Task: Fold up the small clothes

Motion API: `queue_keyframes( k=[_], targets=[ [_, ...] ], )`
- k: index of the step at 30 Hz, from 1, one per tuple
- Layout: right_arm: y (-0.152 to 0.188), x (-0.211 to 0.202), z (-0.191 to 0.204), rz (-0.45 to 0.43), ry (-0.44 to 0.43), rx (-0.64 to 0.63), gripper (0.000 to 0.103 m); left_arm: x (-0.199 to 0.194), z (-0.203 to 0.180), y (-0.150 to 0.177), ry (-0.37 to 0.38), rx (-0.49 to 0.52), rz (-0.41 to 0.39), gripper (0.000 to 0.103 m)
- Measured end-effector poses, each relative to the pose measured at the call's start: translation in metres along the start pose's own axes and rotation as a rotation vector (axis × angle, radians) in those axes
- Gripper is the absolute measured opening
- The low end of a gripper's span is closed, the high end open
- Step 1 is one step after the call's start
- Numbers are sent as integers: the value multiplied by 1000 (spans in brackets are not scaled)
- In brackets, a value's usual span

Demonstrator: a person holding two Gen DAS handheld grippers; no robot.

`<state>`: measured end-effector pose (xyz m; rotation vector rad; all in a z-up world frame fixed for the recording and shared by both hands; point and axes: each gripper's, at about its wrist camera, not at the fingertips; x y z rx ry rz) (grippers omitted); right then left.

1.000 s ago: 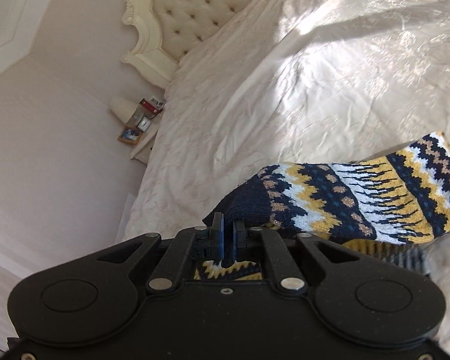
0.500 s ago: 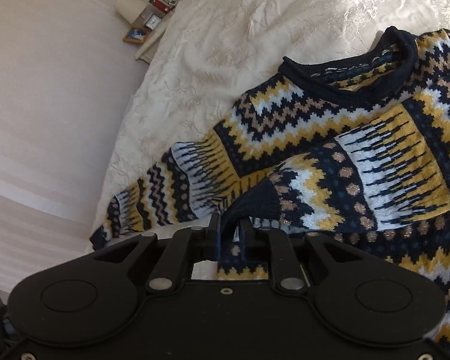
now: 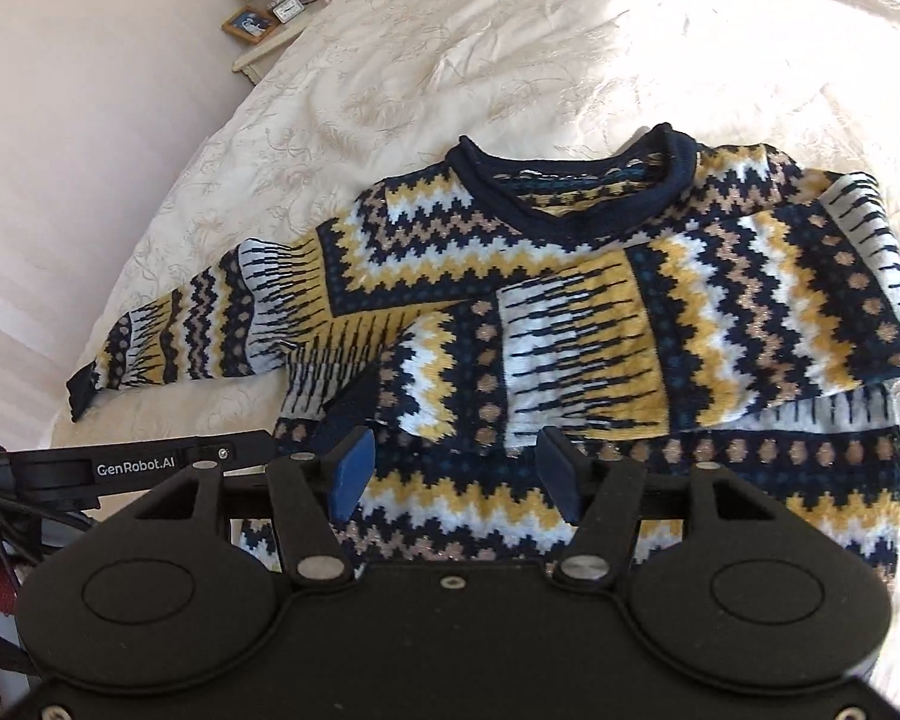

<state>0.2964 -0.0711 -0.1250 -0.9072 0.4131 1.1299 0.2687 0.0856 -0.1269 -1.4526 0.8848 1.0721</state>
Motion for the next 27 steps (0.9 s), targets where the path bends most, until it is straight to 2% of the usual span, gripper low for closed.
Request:
queue_keyframes(
  k=[4,9,12,17,20,22,27],
  targets=[
    [3,-8,-14,-5,1,31,65,9,-9,5,100,-51,33,46],
    [1,-14,-27,-6,2,53,65,35,-22,3,119,-36,43,46],
    [-3,-17,-32,-6,1,54,65,43,-30,-5,40,24,-5,46],
    [-8,-23,-40,-18,1,53,65,20,-23,-20,-161,63,-249,46],
    [-10,-24,-43,-18,1,61,65,12,-11,-24,-239,66,-309,46],
    [-10,-24,-45,-15,-2,66,65,11,-2,-24,-236,39,-284,46],
    [-7,-21,-47,-2,-10,70,65,30,8,-15,-103,-38,-79,46]
  ],
)
Point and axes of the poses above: each gripper's, at about its wrist camera, not at the fingertips, and x roughly the way its jaws point, z to its left, y to its underside, and after that the axes turned 14 degrees about -y, right-handed
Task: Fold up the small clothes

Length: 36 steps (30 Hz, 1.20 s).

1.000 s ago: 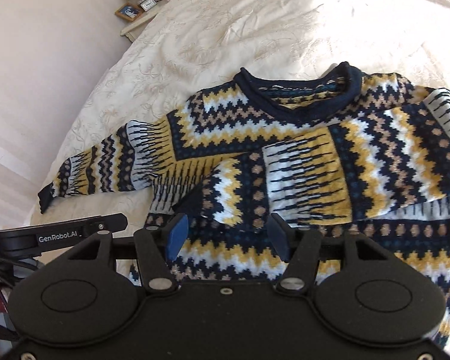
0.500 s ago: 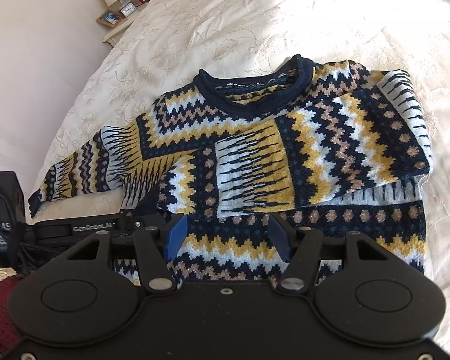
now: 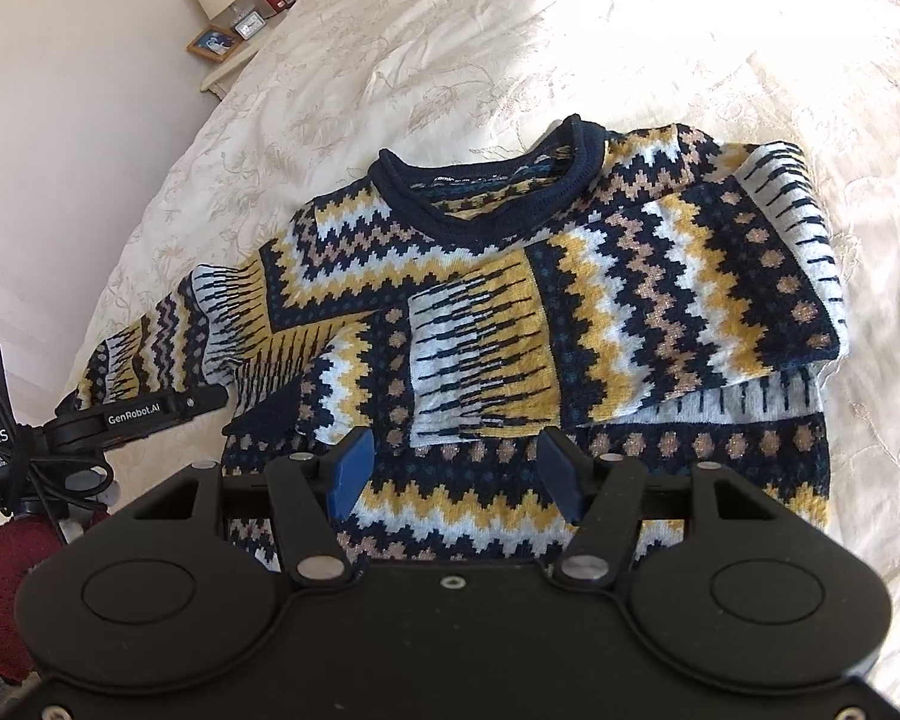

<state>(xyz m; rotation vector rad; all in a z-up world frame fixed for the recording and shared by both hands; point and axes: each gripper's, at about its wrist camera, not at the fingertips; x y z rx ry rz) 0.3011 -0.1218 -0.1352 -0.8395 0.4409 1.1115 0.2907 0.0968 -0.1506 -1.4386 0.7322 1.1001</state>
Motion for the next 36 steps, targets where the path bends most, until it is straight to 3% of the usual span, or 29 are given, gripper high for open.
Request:
queue_keyframes(
  k=[4,13,18,21,23,26,36],
  targets=[
    [2,3,1,12,-1,-3,65,10,-14,12,16,9,65,46],
    [2,2,-1,19,-4,-3,70,20,-40,10,20,82,78,46],
    [2,1,-4,22,-4,2,70,31,-58,12,-6,208,36,46],
    [3,0,-7,22,2,10,70,35,-60,12,10,225,15,43],
    [3,-1,-10,20,9,18,70,34,-55,11,42,184,16,23],
    [3,-3,-15,14,19,31,71,25,-50,6,30,161,1,14],
    [-2,-6,-29,-30,82,57,84,-10,-23,-53,-95,195,-180,13]
  ],
)
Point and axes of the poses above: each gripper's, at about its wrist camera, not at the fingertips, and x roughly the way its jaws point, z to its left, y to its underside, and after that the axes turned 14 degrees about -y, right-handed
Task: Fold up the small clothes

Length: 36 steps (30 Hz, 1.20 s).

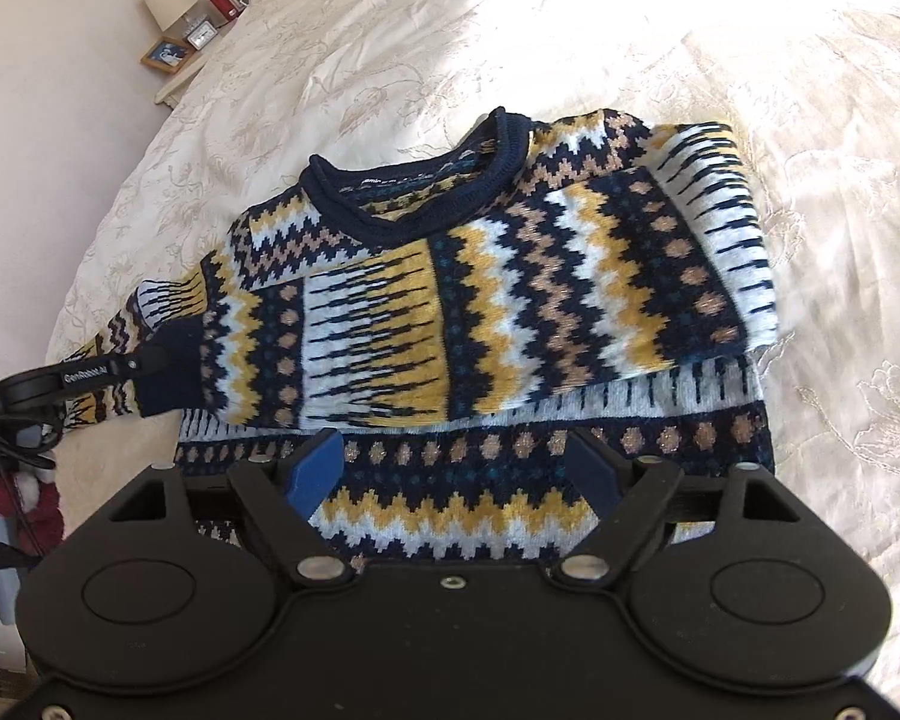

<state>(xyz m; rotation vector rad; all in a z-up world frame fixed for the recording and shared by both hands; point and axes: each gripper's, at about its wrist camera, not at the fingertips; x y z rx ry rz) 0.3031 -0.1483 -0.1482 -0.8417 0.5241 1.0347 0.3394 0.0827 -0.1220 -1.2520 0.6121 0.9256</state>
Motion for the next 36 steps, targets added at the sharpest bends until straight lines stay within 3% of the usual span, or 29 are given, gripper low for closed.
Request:
queue_keyframes(
  k=[4,9,15,24,30,36],
  targets=[
    [-6,0,-5,-16,24,-11,89,17,7,-12,6,-3,26,13],
    [-24,3,-15,-45,62,-34,90,41,-2,-4,-23,28,92,15],
    [-51,18,-32,-59,106,-67,93,70,14,8,-18,-65,201,28],
    [-62,50,-72,26,194,3,94,63,46,18,37,-174,192,35],
    [-61,48,-67,21,204,19,97,50,86,35,-24,-282,180,37],
    [-60,41,-34,-26,145,-11,99,35,146,53,-79,-435,137,37]
  ],
)
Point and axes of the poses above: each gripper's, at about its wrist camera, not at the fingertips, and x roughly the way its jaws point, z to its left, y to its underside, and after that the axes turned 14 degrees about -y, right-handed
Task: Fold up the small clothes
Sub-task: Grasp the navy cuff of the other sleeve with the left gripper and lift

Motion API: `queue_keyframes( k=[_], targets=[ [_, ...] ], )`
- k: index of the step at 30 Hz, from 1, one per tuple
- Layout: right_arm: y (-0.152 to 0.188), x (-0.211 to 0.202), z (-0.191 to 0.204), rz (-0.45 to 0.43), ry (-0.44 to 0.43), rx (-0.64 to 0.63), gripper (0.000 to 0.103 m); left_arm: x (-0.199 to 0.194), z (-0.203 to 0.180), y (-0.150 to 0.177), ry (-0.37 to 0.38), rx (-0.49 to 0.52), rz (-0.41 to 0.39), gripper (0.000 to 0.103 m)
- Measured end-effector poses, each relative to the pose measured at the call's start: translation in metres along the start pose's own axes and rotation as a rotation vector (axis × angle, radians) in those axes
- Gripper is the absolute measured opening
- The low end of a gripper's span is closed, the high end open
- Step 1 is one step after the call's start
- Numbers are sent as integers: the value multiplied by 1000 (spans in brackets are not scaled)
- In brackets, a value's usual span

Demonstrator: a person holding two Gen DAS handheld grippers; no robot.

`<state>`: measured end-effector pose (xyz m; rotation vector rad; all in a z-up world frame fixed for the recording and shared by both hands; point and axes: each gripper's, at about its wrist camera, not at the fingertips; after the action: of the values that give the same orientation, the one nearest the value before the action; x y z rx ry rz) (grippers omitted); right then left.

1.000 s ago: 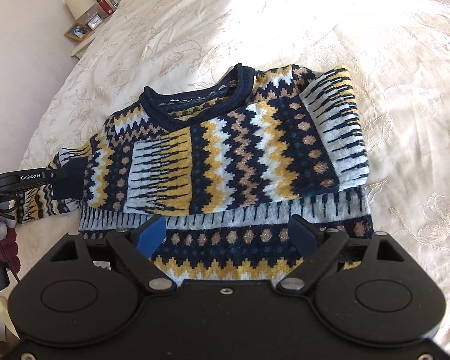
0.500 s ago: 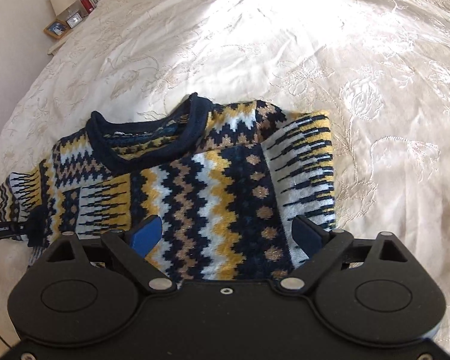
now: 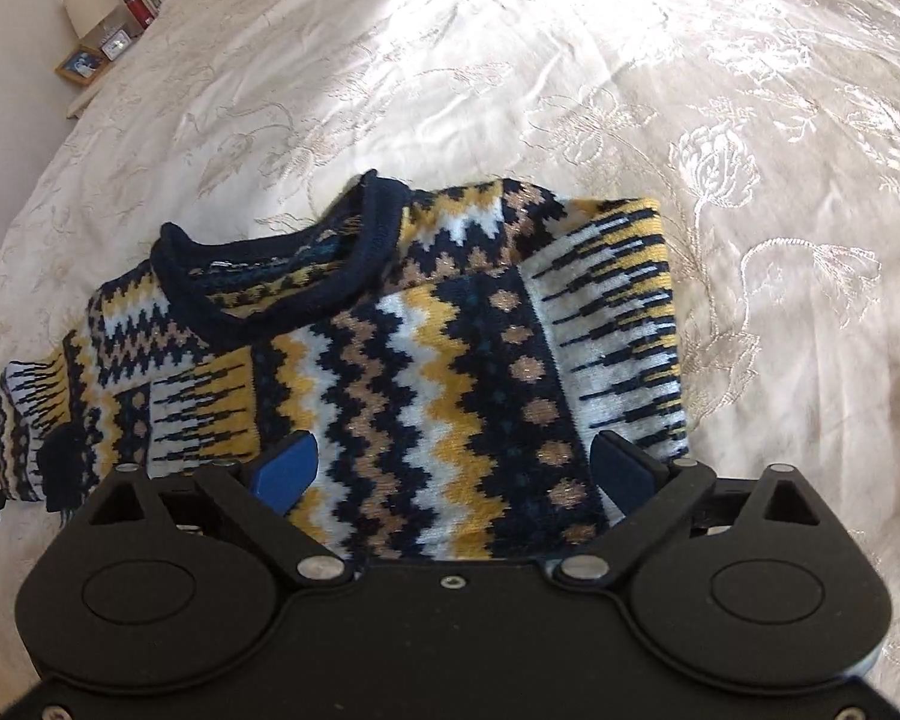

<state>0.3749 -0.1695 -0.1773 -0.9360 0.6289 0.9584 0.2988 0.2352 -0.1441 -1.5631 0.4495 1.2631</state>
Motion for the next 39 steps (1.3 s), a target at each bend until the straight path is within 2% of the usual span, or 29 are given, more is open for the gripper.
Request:
queue_keyframes(
  k=[2,9,15,17,24,31,35,36,39],
  targets=[
    [2,-2,14,-6,-25,-16,102,-1,22,-3,-11,-57,-8,38],
    [13,-1,73,-1,-94,-79,102,0,100,-10,-59,-240,-24,38],
    [27,5,114,13,-119,-103,102,7,142,-22,-45,-340,-41,39],
    [31,7,125,19,-121,-111,102,11,149,-28,-22,-371,-50,39],
    [41,11,151,39,-126,-137,102,27,164,-43,-14,-451,-57,43],
    [46,10,161,45,-126,-148,102,41,170,-50,-8,-506,-51,43],
    [47,9,160,51,-126,-149,102,44,174,-50,23,-553,-45,42],
    [48,7,159,51,-125,-149,102,44,174,-51,21,-550,-46,41],
    [50,5,154,51,-124,-142,102,35,173,-54,-2,-521,-95,13]
  ],
)
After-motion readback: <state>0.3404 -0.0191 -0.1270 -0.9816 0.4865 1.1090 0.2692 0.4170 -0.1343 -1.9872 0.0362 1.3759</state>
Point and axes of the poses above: each gripper's, at about its wrist camera, not at the fingertips, and x roughly the way its jaws point, z to its left, y to its underside, and after that the axes turned 14 degrees about -y, right-handed
